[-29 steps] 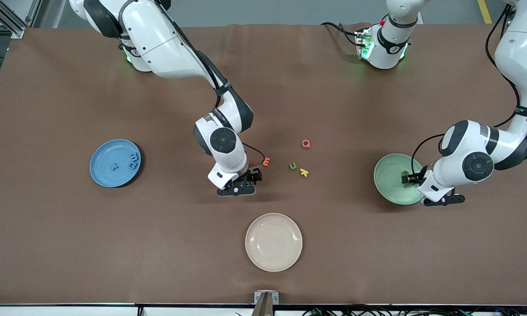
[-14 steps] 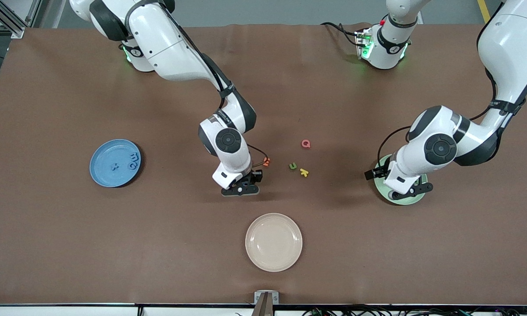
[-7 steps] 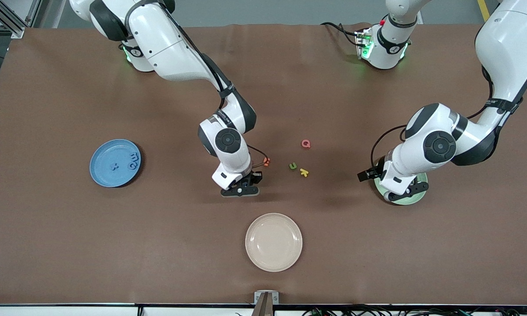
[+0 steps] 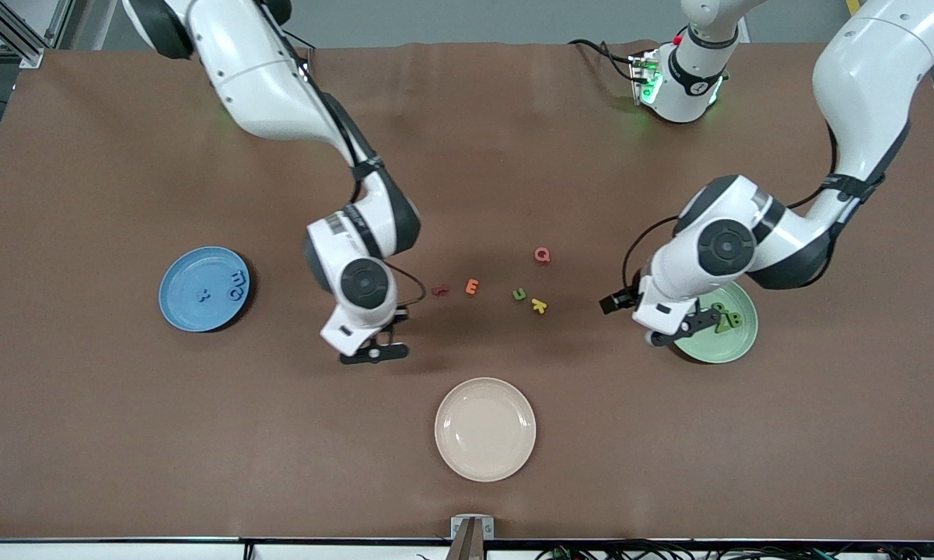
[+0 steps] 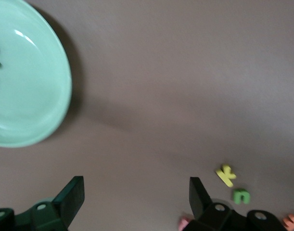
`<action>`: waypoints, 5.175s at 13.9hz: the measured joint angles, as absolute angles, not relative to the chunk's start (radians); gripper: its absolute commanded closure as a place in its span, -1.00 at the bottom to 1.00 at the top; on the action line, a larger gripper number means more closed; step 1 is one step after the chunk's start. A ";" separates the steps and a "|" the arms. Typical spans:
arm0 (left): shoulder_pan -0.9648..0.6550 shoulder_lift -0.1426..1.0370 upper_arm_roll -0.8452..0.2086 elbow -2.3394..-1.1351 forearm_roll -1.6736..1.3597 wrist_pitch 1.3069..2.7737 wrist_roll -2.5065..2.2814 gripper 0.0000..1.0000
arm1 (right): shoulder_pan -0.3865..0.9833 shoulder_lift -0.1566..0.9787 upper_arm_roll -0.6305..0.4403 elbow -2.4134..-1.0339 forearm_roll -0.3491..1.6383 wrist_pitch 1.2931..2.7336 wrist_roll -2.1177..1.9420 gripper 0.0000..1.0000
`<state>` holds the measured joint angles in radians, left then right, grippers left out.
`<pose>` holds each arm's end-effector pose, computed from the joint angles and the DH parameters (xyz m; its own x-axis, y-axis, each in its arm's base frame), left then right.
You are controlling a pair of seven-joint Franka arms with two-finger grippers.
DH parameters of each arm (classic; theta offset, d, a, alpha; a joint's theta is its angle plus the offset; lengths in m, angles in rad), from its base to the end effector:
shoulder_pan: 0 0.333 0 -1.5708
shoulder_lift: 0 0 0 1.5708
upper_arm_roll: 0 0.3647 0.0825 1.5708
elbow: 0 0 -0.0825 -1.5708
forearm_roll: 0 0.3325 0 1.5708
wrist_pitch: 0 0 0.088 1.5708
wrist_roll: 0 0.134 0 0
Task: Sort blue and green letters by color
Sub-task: 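Place the blue a on the blue plate while the left gripper reaches the green n, then grasp the green n with the left gripper while the right arm withdraws, then carry the green n with the left gripper to the green plate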
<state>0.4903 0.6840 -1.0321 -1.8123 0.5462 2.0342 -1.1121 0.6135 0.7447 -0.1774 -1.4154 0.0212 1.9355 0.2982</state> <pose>0.5725 -0.1987 0.3398 0.9249 0.3575 -0.1293 0.3597 -0.9331 -0.0071 0.6099 0.3151 0.2843 0.9742 0.1444 -0.1733 0.1726 -0.9719 0.1600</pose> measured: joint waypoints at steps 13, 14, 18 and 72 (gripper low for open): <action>0.189 0.704 -0.881 -1.883 0.586 2.226 -1.467 -0.42 | 0.092 0.315 -0.189 -2.086 -0.085 2.112 -0.325 0.93; 0.146 0.705 -0.841 -1.881 0.590 2.252 -1.489 -0.42 | 0.068 0.313 -0.188 -2.109 -0.083 2.128 -0.337 0.42; 0.075 0.718 -0.786 -1.873 0.591 2.322 -1.504 -0.31 | 0.067 0.312 -0.171 -2.141 -0.053 2.154 -0.338 -1.00; 0.435 0.733 -0.777 -1.616 0.578 1.999 -0.878 1.00 | 0.001 0.038 -0.098 -1.528 0.030 1.466 -0.094 -1.00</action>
